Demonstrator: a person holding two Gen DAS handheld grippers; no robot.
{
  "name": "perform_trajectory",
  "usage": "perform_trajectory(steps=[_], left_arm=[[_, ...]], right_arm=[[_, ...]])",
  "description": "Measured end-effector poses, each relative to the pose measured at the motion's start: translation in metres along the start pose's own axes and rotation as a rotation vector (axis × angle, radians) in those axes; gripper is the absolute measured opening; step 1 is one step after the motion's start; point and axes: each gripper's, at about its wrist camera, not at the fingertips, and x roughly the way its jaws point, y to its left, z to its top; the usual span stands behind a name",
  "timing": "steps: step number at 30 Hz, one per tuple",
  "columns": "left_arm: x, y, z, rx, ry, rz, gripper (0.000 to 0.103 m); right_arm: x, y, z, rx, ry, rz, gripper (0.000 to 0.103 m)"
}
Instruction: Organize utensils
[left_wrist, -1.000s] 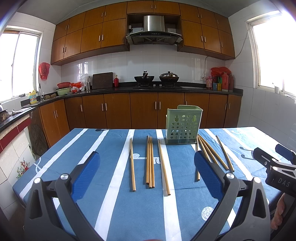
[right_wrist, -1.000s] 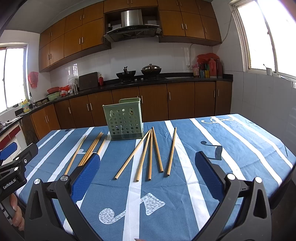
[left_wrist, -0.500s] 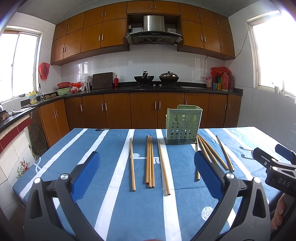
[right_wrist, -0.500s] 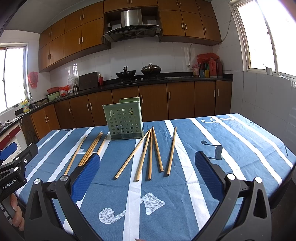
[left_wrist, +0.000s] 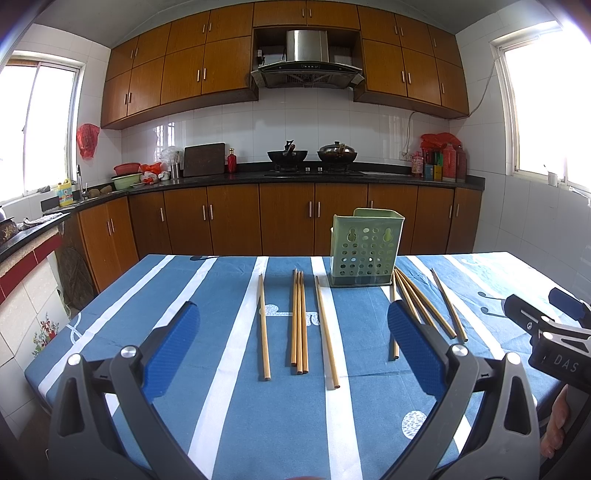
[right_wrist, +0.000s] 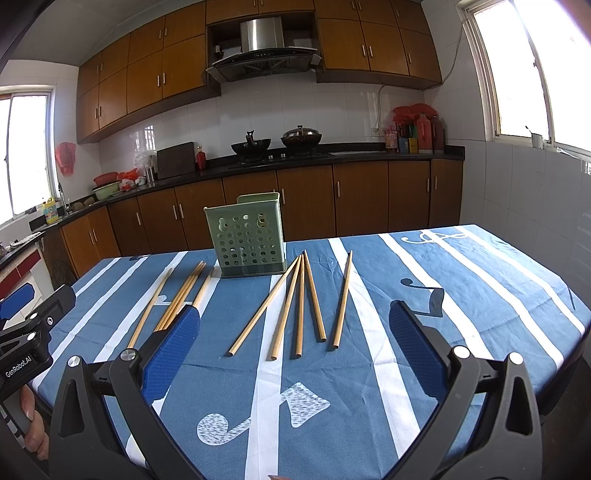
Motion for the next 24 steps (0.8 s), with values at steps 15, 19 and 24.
perform_trajectory(steps=[15,19,24], left_arm=[[0.069,0.03,-0.014,-0.064,0.305,0.052,0.099],[0.097,0.055,-0.015,-0.176,0.439,-0.007,0.099],[0.121,0.083,-0.017,-0.267,0.5,-0.009,0.099]], right_arm=[[0.058,-0.044,-0.004,0.15,0.229,-0.035,0.098],[0.096,-0.06,0.01,0.171,0.307,-0.074,0.082],[0.156,-0.07,0.016,0.177,0.426,-0.064,0.048]])
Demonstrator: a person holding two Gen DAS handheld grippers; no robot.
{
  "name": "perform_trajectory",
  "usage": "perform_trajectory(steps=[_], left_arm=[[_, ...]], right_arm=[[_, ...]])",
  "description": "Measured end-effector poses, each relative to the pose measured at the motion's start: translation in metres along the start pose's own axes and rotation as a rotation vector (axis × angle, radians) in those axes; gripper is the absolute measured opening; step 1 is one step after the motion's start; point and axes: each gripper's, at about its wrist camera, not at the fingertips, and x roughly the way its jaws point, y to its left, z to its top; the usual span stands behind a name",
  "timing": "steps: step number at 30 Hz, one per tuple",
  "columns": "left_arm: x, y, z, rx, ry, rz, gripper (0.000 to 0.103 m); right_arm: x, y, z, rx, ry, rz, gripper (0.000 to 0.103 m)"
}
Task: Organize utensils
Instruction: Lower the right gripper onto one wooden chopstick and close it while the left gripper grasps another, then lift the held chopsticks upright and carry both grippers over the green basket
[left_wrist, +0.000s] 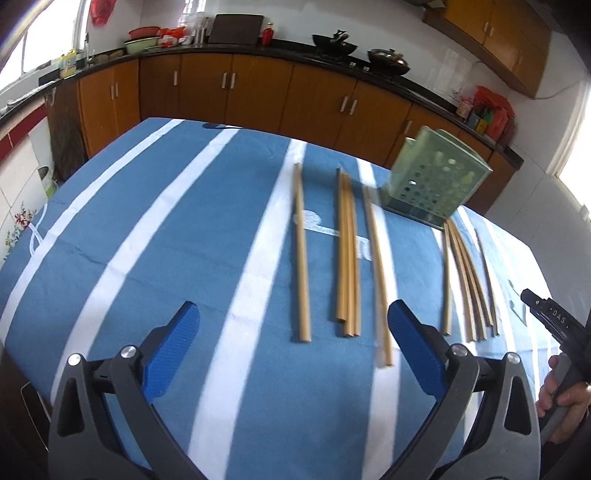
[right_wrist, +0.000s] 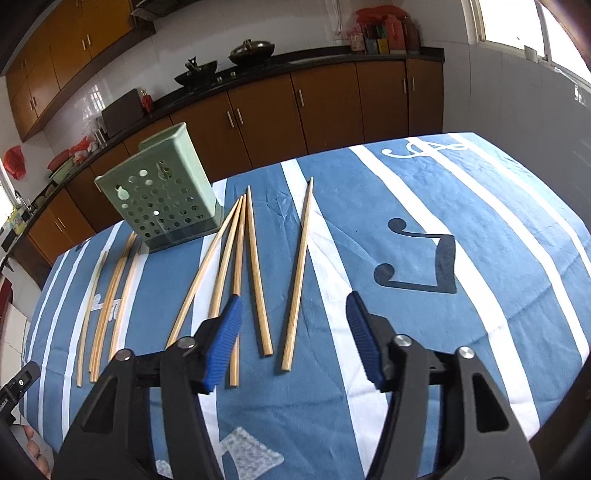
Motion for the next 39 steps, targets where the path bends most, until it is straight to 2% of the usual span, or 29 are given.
perform_trajectory(steps=[5,7,8,9,10,11,13,18,20,21,22,27,29,31,33,39], left_arm=[[0.012,0.008,0.013,0.013,0.004,0.043,0.099],[0.019,0.011,0.017,0.023,0.015,0.048,0.098],[0.022,0.011,0.019,0.029,0.02,0.045,0.091],[0.029,0.009,0.021,0.042,0.035,0.045,0.082],[0.034,0.007,0.023,0.055,0.05,0.052,0.077],[0.039,0.005,0.024,0.069,0.061,0.053,0.069],[0.053,-0.002,0.029,0.1,0.089,0.038,0.059],[0.083,-0.018,0.036,0.154,0.157,0.015,0.036],[0.094,-0.022,0.036,0.16,0.19,0.007,0.019],[0.101,-0.024,0.035,0.162,0.209,0.006,0.014],[0.101,-0.026,0.034,0.174,0.192,0.018,0.011],[0.117,-0.026,0.051,0.192,0.198,0.012,0.008],[0.125,-0.02,0.061,0.186,0.18,0.022,0.008],[0.132,-0.014,0.068,0.196,0.148,0.002,0.008],[0.134,-0.011,0.069,0.211,0.112,-0.016,0.008],[0.127,-0.005,0.057,0.187,0.074,-0.039,0.009]], right_arm=[[0.046,0.001,0.004,-0.002,0.115,-0.019,0.038],[0.054,0.001,0.001,-0.017,0.123,-0.04,0.03],[0.054,0.003,-0.001,-0.035,0.111,-0.058,0.022],[0.053,0.003,-0.003,-0.053,0.103,-0.071,0.019],[0.051,0.002,-0.004,-0.053,0.104,-0.079,0.01],[0.05,-0.002,-0.004,-0.04,0.096,-0.071,0.008],[0.048,-0.007,-0.004,-0.031,0.093,-0.054,0.008],[0.044,0.001,-0.011,-0.09,0.078,-0.084,0.008],[0.045,0.002,-0.009,-0.089,0.077,-0.079,0.008],[0.044,0.001,-0.009,-0.087,0.077,-0.075,0.008],[0.049,-0.001,-0.006,-0.087,0.079,-0.071,0.008],[0.062,-0.008,0.011,-0.069,0.083,-0.064,0.008],[0.067,-0.014,0.018,-0.045,0.081,-0.066,0.008],[0.069,-0.019,0.021,-0.028,0.076,-0.069,0.008],[0.069,-0.022,0.021,-0.019,0.074,-0.06,0.008],[0.065,-0.019,0.012,-0.04,0.043,-0.072,0.009]])
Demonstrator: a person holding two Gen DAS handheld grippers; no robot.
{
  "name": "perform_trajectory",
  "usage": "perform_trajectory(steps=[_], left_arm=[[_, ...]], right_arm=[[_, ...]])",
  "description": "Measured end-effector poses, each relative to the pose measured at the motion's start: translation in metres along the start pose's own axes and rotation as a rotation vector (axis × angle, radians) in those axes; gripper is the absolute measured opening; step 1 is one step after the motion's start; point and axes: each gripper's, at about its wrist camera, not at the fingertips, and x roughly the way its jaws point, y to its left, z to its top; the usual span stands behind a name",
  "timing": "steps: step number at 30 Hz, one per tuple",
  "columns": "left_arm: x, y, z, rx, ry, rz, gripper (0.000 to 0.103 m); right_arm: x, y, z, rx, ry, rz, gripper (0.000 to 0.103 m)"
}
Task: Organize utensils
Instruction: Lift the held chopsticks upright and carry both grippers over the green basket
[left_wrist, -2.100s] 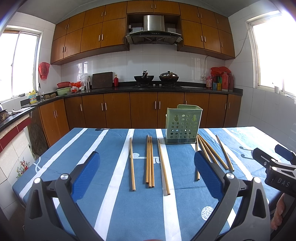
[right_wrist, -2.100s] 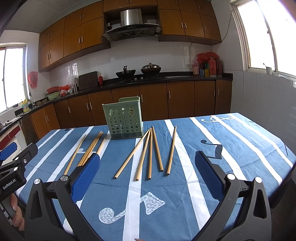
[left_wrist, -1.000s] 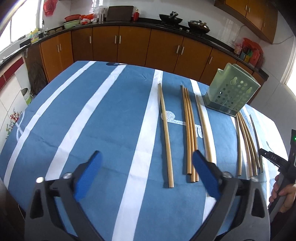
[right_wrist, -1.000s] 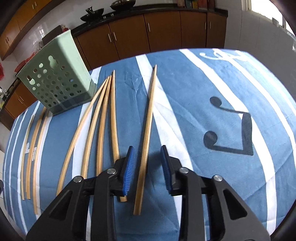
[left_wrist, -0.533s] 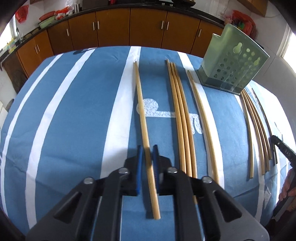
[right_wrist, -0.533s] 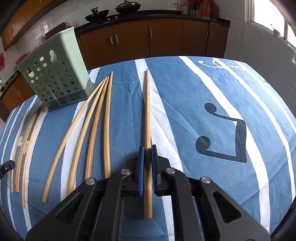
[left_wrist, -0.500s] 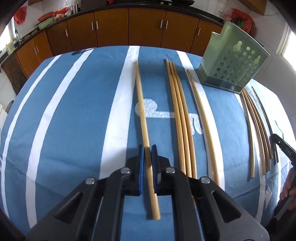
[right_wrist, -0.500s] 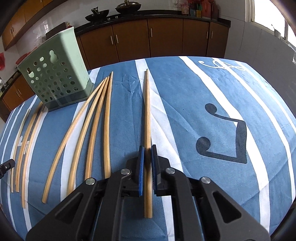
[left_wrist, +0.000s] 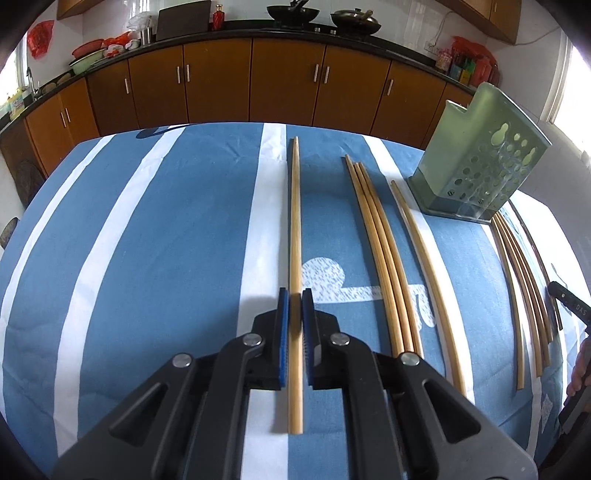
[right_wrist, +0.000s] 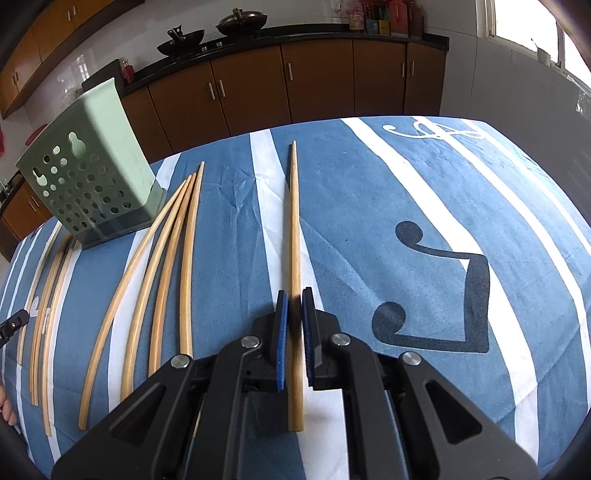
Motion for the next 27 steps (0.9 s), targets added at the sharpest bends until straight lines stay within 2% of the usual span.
perform_trajectory(steps=[13,17,20,27], left_arm=[[-0.018,-0.007,-0.027,0.019,-0.014,0.021,0.009],[-0.022,-0.009,-0.032,0.032,-0.013,0.026,0.008],[-0.027,-0.006,-0.031,0.026,0.006,0.032,0.008],[-0.072,0.0,-0.018,0.01,-0.101,0.029,0.008]], right_arm=[[-0.012,0.001,-0.017,-0.014,0.0,0.003,0.009],[-0.015,-0.003,-0.017,-0.003,0.001,0.029,0.008],[-0.031,-0.006,-0.014,0.001,-0.05,0.045,0.008],[-0.076,-0.008,0.002,-0.013,-0.192,0.063,0.008]])
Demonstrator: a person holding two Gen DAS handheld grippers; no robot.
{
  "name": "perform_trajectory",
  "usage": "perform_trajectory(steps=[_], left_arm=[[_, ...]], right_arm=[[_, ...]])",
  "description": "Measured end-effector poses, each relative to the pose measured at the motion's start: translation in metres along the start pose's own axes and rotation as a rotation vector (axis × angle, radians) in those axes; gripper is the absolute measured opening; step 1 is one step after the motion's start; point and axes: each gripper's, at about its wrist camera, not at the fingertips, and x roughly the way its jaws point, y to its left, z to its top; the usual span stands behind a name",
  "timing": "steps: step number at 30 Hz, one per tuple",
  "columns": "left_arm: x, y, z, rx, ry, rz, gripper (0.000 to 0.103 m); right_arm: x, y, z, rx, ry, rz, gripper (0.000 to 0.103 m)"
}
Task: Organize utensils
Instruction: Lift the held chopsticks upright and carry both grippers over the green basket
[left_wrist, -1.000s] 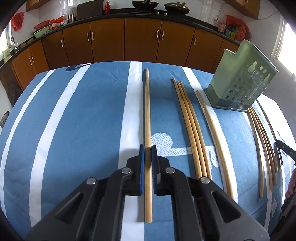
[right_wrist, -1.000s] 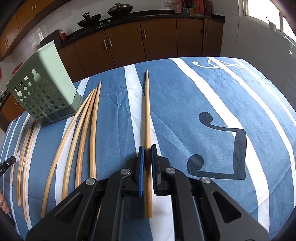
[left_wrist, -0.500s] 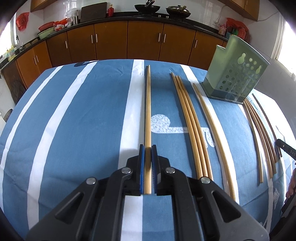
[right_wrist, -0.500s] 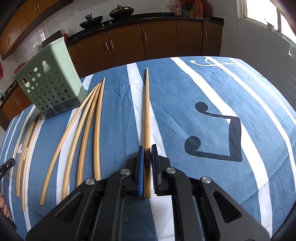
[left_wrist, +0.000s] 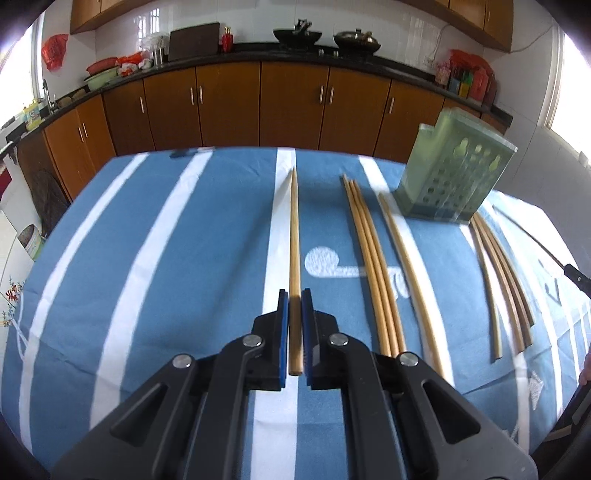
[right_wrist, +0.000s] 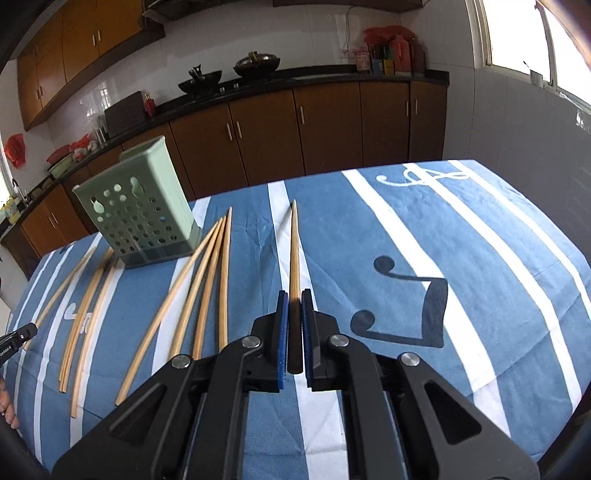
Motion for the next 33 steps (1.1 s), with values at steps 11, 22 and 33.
perform_trajectory(steps=[11,22,33], left_arm=[[-0.071,-0.002,0.04,-0.03,-0.215,-0.029,0.008],[-0.1,-0.002,0.072,-0.044,-0.316,-0.017,0.008],[-0.131,-0.006,0.128,-0.033,-0.403,-0.013,0.008]], right_arm=[[-0.042,0.004,0.029,0.015,-0.169,0.035,0.008],[-0.058,0.013,0.056,-0.011,-0.253,0.041,0.008],[-0.087,0.033,0.116,-0.032,-0.385,0.089,0.008]])
